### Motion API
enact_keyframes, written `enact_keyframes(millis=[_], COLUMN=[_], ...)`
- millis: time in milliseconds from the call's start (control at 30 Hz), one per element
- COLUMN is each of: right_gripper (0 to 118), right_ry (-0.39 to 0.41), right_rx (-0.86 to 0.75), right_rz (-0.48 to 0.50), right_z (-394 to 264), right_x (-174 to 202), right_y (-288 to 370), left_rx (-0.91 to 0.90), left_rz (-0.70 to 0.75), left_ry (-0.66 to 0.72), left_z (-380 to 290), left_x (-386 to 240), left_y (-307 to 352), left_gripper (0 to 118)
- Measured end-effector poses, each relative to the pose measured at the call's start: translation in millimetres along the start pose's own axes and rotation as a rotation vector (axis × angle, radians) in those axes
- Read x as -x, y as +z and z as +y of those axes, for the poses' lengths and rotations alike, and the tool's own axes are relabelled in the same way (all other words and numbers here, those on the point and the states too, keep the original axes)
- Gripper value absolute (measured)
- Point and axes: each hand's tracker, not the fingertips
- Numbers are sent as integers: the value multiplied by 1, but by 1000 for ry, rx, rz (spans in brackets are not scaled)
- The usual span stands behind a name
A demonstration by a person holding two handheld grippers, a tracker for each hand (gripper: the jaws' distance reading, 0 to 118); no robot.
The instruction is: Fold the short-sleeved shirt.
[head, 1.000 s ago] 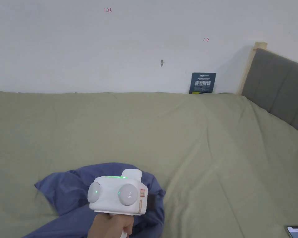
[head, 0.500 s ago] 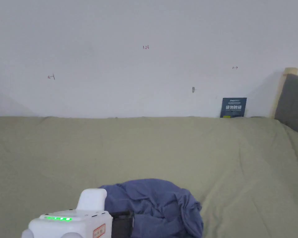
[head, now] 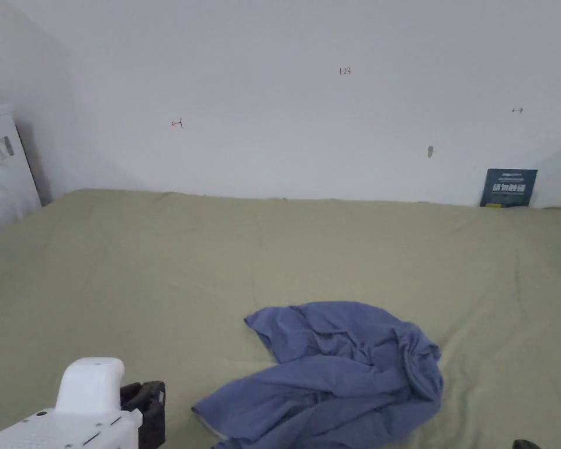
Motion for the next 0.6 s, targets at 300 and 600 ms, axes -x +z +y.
enact_keyframes(millis=[300, 600], right_gripper=[0, 0], right_ry=[12, 25], right_rx=[19, 73], right_rz=[-10, -12], right_z=[-1, -2], right_x=[4, 10], right_y=[-11, -41], left_rx=[49, 297], left_rz=[0, -46], left_ry=[-29, -8], left_z=[-7, -16], left_x=[25, 41], left_y=[-23, -147], left_gripper=[0, 55])
